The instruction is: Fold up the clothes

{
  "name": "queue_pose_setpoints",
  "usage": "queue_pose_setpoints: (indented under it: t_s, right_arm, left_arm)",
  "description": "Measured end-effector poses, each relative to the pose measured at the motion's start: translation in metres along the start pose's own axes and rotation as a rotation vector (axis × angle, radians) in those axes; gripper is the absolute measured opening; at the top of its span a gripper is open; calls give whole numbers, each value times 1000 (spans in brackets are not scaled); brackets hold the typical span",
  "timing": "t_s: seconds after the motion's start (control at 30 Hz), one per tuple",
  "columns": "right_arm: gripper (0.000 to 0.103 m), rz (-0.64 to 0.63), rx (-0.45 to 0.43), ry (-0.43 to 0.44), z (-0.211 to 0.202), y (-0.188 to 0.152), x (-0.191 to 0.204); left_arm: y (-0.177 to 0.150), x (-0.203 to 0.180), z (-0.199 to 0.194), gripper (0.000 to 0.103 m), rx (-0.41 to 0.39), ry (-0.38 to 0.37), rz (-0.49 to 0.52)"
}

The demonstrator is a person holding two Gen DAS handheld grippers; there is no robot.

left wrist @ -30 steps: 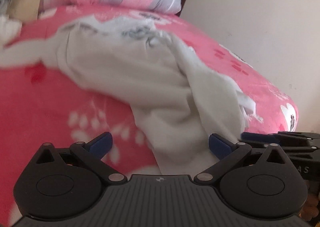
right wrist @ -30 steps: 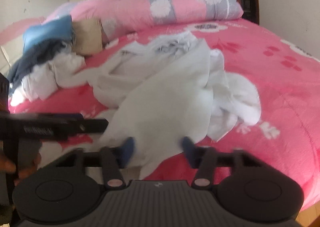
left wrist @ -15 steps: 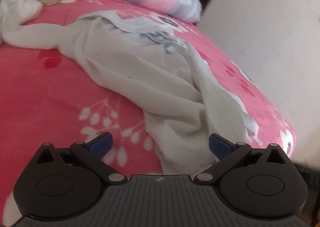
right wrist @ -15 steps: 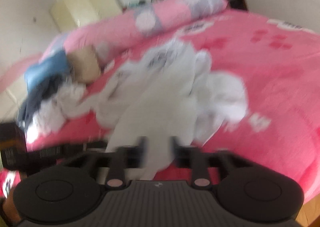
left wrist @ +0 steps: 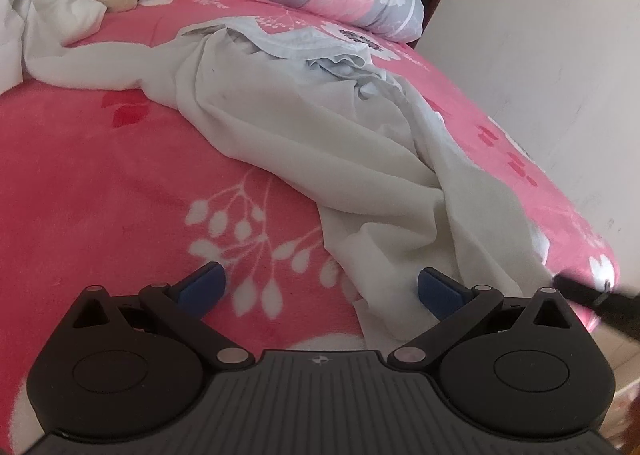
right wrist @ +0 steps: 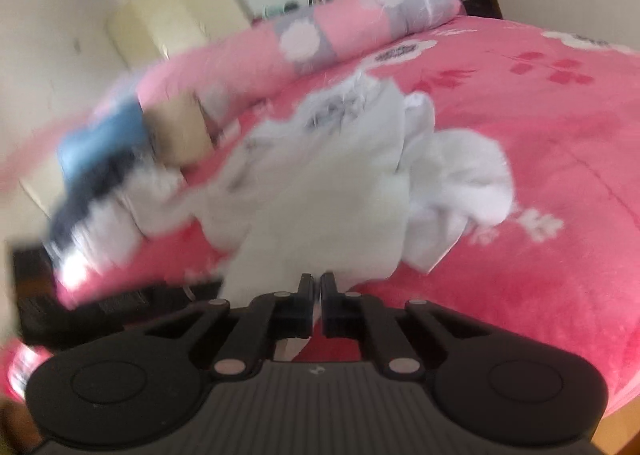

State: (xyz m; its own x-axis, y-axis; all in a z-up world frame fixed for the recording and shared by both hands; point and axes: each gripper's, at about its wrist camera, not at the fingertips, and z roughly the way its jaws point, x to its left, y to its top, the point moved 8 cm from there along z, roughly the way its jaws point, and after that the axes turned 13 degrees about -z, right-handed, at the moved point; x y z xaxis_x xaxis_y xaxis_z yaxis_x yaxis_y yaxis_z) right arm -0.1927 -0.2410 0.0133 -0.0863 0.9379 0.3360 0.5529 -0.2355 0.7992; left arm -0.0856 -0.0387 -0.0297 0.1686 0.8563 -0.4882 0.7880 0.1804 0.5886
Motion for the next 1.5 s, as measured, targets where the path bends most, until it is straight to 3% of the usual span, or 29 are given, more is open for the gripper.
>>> queue_pose_setpoints:
  t_s: [0.13,0.2,0.3,0.4,0.43,0.57,0.6,0.63,0.7,0.77,0.9,1.13,1.3,1.43,1.47,1.5]
  right_arm:
    - [3,96,-88,28,-20,19,-23]
    - [3,125,-91,47,-19,26,-30]
    - [10,151,-14,57,-7,22,-33]
    - [62,174,121,48,13,-3,-28]
    - [67,188,146,62,18,-12,-25]
    - [67,153,147,117,33,-26,-3]
    - [56,133,141,126,35,-24,2]
    - [35,118,134,141,37,-22,7]
    - [11,117,124,188,37,-18,13]
    - [6,107,100,212,29,-14,15]
    - [5,136,16,299,5,6,6]
    - [4,268,-157,329,-6,95,-77]
    - [4,322,-244,205,12,179,-170]
    - [8,452,-359,-11,23,223,-263]
    - [13,504,-342,-68,29,221,-285]
    - [39,555,-316,-126,35,218,-305]
  left_arm:
    - [-4,-3,1,103,-9,22,48]
    - [-5,-4,1,103,-10,25,60]
    - [-2,-3,-1,103,-3,14,25]
    - [4,1,-3,103,5,-11,-42]
    - [6,2,-3,103,7,-18,-60]
    - [8,1,-2,103,8,-15,-68]
    - [8,0,-2,103,7,-11,-63]
    - [9,0,-2,103,5,-9,-65]
    - [9,0,-4,103,1,-15,-77]
    - [11,2,-5,103,-4,-18,-92]
    - [17,4,-2,103,-16,9,-84]
    - [23,-3,9,103,-27,38,-10]
    - [19,-3,15,103,-24,48,19]
    - [15,-4,13,103,-28,47,41]
    - [15,-5,13,103,-26,46,43]
    - [15,-5,12,103,-26,44,44]
